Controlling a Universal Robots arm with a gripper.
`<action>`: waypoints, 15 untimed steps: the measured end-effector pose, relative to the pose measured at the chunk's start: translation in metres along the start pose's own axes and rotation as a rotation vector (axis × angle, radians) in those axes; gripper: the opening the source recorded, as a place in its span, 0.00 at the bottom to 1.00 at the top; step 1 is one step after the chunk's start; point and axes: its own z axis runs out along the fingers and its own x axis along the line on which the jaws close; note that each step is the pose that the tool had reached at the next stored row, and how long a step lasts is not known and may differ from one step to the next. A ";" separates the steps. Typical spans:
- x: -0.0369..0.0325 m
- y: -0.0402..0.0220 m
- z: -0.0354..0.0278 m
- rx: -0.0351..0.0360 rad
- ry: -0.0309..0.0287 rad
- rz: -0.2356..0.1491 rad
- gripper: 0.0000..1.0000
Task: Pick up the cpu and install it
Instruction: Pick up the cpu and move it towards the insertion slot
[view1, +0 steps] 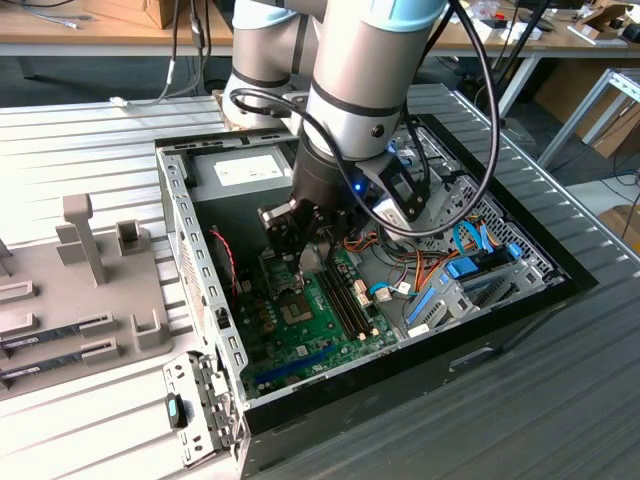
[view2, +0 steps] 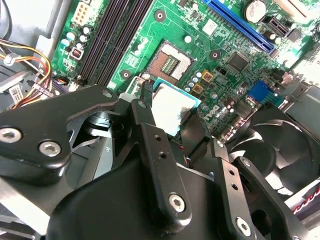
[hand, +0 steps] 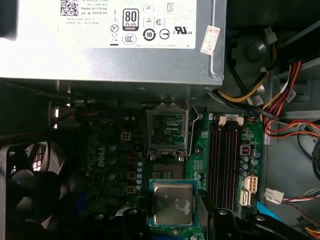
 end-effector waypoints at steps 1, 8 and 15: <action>0.0000 -0.0004 0.0007 0.0000 0.0000 0.000 0.47; 0.0000 -0.0028 0.0055 0.0000 0.0000 0.000 0.47; 0.0001 -0.0057 0.0092 -0.0001 0.0000 0.000 0.47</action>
